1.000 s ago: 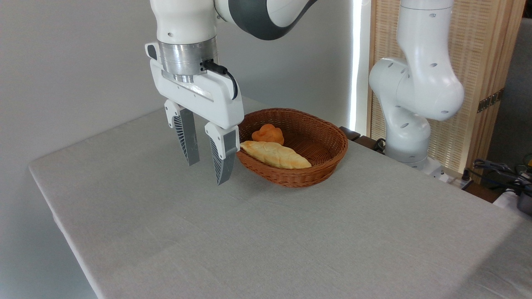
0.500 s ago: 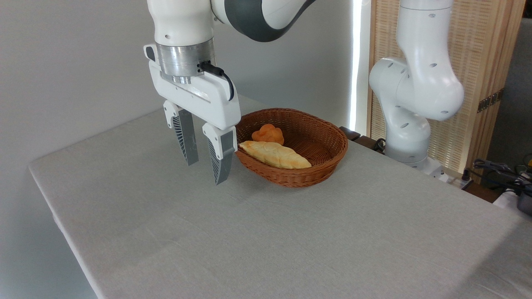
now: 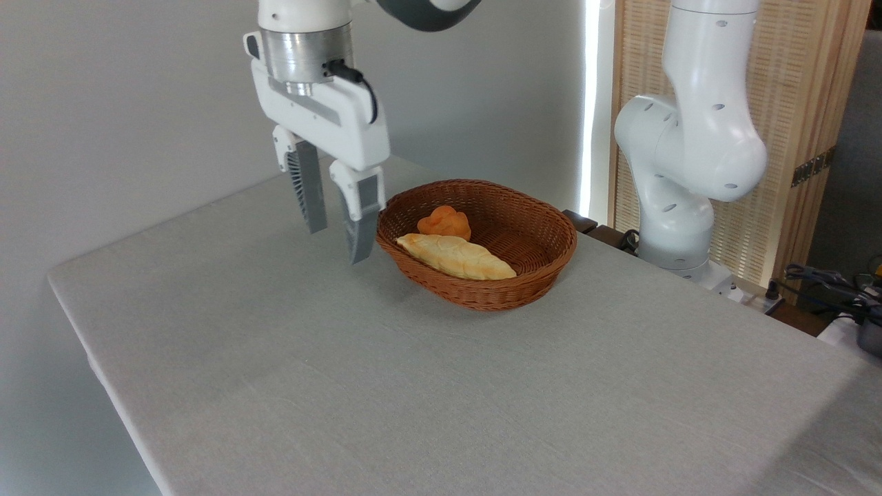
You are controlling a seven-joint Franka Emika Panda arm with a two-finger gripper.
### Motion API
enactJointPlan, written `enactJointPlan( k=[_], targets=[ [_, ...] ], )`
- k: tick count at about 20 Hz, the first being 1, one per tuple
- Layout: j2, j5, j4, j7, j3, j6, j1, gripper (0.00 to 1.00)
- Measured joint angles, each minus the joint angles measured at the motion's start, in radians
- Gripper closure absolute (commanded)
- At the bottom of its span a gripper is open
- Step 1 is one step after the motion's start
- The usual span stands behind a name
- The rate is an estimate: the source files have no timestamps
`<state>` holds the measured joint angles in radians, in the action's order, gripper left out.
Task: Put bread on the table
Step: 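Move the gripper over the basket and lower it toward the small orange bun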
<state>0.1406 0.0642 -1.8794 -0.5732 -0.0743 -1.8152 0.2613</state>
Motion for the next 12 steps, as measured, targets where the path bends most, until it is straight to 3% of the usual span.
enactJointPlan(
  k=[5, 8, 12],
  targets=[
    [0.059, 0.023, -0.048, 0.067, 0.002, 0.158, 0.056, 0.0],
    [0.097, 0.023, -0.098, 0.074, 0.01, 0.193, 0.092, 0.0],
    [0.153, 0.027, -0.194, 0.075, 0.092, 0.206, 0.096, 0.0]
  ],
)
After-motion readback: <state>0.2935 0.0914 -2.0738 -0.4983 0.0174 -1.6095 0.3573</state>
